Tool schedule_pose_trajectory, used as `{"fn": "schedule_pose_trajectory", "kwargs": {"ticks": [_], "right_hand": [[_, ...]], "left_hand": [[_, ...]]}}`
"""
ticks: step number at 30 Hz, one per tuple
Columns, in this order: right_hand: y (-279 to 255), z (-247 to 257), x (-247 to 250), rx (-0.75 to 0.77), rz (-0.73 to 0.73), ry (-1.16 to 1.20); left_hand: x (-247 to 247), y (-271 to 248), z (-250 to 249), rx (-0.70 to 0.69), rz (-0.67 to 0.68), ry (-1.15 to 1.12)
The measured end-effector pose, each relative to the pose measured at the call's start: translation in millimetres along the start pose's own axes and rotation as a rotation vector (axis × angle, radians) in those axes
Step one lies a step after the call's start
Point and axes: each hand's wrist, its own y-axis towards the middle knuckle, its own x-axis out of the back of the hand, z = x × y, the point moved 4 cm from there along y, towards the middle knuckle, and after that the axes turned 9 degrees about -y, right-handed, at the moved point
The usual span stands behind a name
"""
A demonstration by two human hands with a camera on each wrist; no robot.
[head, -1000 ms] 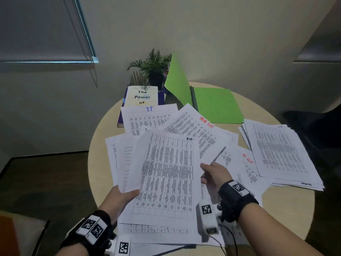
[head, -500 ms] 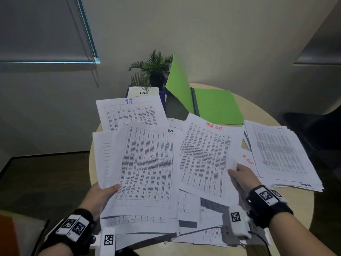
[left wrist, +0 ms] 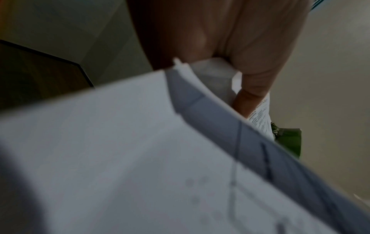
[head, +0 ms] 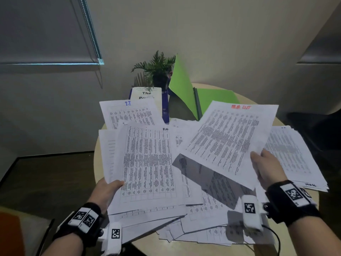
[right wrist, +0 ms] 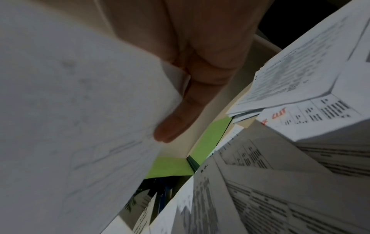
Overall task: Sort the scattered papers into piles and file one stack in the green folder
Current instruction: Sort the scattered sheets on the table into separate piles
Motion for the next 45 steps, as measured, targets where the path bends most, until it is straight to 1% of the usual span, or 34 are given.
{"fn": "schedule_pose_trajectory", "kwargs": {"ticks": [2,5,8,12,15,16,17,19,20,21,23,24,26,28,33,37,40,42,45], "right_hand": [[-11,5,-9,0.010,0.080,0.016],[-39,2,-41,0.041,0.206,-0.052],[-56,-16,-73,-0.007,0.218,-0.069],[-55,-40,-98,-0.133,0.321,0.080],[-52,-38,-108,-0.173,0.378,0.240],[-51,-38,-110,-0.161,0.369,0.242],[-51,-37,-112,-0.142,0.350,0.182],[-53,-33,-113,-0.080,0.312,-0.033],[-55,-30,-114,-0.049,0.315,-0.103],[-56,-27,-114,-0.029,0.312,-0.118],[-58,-22,-111,-0.010,0.289,-0.083],[-57,-22,-108,-0.027,0.268,-0.044],[-50,-25,-103,-0.109,0.248,0.093],[-40,-29,-96,-0.137,0.238,0.148],[-23,-18,-65,-0.100,0.122,0.057],[-14,-7,-29,-0.052,0.050,0.080],[-14,7,-1,0.003,-0.012,0.108],[-15,15,11,0.032,-0.013,0.150],[-23,20,5,0.038,0.060,0.192]], "left_hand": [[-4,-4,4,-0.002,-0.012,0.044],[-16,-8,7,0.008,-0.014,0.062],[-30,-15,6,0.059,0.023,-0.041],[-42,-19,5,0.131,0.079,-0.131],[-41,-16,10,0.150,0.075,-0.188],[-41,-16,10,0.146,0.065,-0.171],[-40,-15,12,0.129,0.078,-0.141],[-44,-15,11,0.073,0.126,-0.045],[-47,-15,11,0.047,0.131,0.017],[-46,-14,13,0.030,0.134,0.080],[-47,-14,16,0.021,0.138,0.131],[-46,-15,16,0.024,0.146,0.110],[-43,-15,17,0.042,0.143,0.025],[-38,-12,17,0.046,0.125,-0.034],[-19,-6,10,0.033,0.034,-0.053],[-5,-4,4,0.022,-0.043,-0.044],[1,-5,-2,-0.015,-0.075,-0.047],[0,-7,-6,-0.029,-0.088,-0.047],[-8,-7,-7,-0.019,-0.084,-0.038]]}}
